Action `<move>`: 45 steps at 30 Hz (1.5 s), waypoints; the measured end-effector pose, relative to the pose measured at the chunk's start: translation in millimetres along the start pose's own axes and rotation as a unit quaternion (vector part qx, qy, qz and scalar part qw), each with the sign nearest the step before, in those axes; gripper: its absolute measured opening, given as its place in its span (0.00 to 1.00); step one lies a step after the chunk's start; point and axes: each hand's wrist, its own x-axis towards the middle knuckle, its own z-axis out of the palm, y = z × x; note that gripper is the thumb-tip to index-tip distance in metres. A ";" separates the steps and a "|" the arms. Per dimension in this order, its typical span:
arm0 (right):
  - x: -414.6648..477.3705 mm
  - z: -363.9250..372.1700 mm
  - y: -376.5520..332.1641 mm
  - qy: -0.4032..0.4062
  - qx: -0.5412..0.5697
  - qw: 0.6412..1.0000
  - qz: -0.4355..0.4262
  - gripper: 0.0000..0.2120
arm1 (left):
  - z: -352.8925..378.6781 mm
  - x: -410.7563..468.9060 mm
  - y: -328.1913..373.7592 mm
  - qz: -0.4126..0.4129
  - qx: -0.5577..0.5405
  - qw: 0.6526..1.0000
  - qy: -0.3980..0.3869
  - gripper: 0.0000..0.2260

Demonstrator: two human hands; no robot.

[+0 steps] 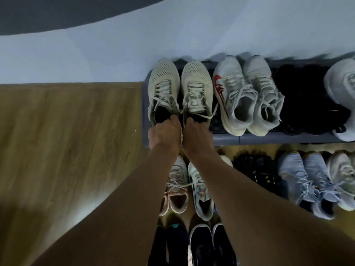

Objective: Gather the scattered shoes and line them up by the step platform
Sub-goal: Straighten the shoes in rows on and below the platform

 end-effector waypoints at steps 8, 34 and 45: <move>-11.2 -7.8 38.3 0.059 0.077 0.984 -0.150 0.20 | 9.8 1.9 3.8 -0.079 -0.132 0.987 0.033 0.15; 15.3 -78.6 215.2 0.042 0.091 0.994 -0.048 0.11 | -17.3 26.8 199.2 0.082 -0.056 0.993 0.062 0.14; 12.6 -120.4 351.1 0.098 0.026 0.991 0.088 0.19 | -15.7 45.2 351.5 0.236 -0.167 0.956 -0.039 0.13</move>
